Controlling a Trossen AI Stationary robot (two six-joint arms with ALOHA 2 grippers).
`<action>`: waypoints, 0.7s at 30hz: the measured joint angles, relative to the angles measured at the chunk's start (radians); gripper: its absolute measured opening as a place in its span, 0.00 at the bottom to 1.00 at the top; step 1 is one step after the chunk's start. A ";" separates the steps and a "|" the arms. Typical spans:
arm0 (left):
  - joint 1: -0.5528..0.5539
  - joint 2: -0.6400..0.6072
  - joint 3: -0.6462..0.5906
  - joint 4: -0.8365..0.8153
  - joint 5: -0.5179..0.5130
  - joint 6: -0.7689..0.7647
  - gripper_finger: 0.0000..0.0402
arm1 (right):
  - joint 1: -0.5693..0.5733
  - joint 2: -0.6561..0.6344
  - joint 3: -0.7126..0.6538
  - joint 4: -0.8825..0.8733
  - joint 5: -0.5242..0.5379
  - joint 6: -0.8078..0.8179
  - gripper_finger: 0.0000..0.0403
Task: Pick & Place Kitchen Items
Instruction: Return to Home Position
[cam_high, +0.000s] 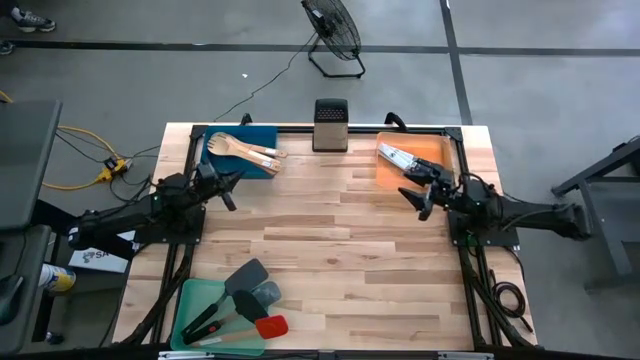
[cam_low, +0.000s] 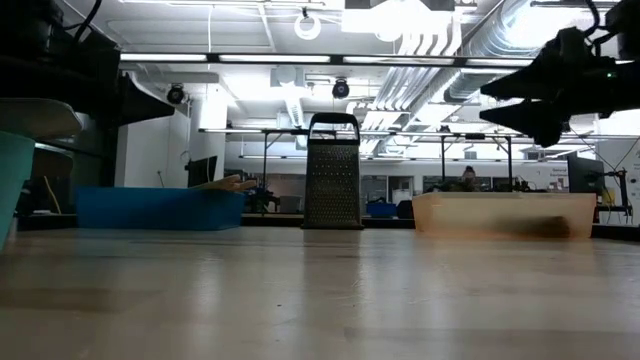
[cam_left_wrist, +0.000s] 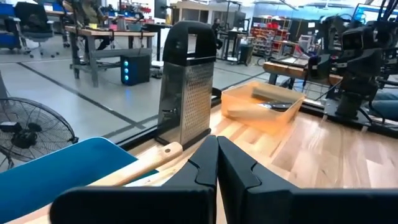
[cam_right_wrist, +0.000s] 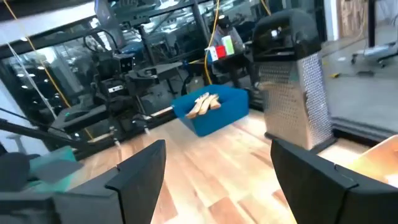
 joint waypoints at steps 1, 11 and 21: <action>0.000 0.000 0.000 0.000 0.002 0.000 0.00 | 0.009 -0.027 0.000 -0.027 0.011 -0.012 0.70; 0.000 0.000 0.000 0.024 0.166 0.049 0.00 | 0.085 -0.169 0.000 -0.119 -0.018 -0.088 0.70; 0.000 0.000 0.001 0.085 0.132 0.087 0.00 | 0.104 -0.168 0.001 -0.113 -0.012 -0.140 0.70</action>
